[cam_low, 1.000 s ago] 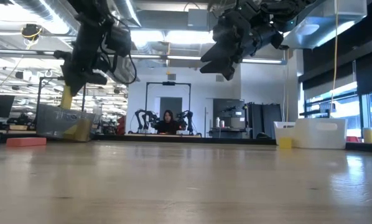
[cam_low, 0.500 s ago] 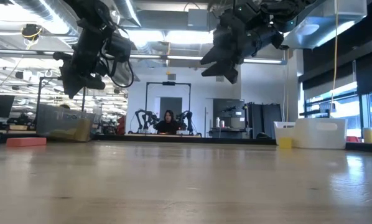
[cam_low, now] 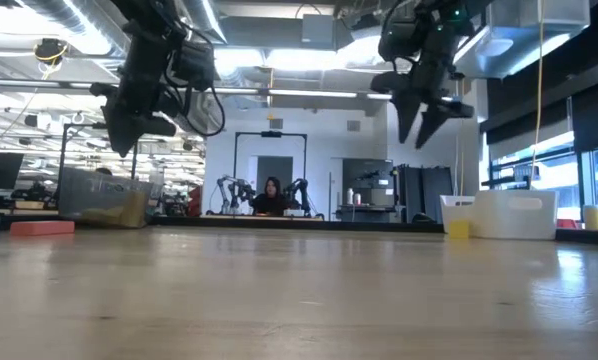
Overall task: Sort & place blocks by color
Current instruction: Put the yellow block into the black bin
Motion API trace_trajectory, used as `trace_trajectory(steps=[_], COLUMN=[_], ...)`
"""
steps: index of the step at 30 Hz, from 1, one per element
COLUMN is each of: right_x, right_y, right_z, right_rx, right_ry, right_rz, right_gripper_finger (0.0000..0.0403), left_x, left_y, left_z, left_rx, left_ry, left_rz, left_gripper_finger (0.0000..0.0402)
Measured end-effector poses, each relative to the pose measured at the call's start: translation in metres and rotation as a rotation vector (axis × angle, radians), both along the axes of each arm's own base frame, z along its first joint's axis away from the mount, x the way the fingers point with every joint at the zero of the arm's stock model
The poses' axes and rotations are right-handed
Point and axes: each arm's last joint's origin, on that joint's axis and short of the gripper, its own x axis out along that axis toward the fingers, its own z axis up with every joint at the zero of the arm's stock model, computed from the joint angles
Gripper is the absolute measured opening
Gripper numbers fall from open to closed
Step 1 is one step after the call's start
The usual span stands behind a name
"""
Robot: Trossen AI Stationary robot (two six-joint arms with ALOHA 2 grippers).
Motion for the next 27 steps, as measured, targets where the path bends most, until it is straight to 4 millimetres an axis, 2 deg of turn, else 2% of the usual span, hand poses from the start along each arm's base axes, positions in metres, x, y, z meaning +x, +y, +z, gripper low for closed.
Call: trace_trajectory(steps=[9, 15, 21, 27], right_x=[-0.019, -0.03, -0.034, -0.034], right_y=[-0.002, 0.0, 0.003, 0.0], right_z=[-0.022, -0.047, -0.074, -0.085], right_rx=[0.167, 0.235, 0.218, 0.147], right_ry=[0.08, 0.134, 0.149, 0.113], right_rz=[-0.174, -0.318, -0.349, -0.412], right_gripper_finger=[0.016, 0.016, 0.016, 0.016], left_x=[0.013, 0.019, 0.023, 0.027], left_y=[-0.002, -0.002, 0.0, 0.002], left_z=[0.0, 0.001, 0.002, 0.003], left_rx=[0.054, 0.083, 0.099, 0.112], left_ry=[-0.071, -0.111, -0.127, -0.132], left_rz=[-0.04, -0.063, -0.109, -0.166], left_gripper_finger=[0.0082, 0.0082, 0.0082, 0.0082])
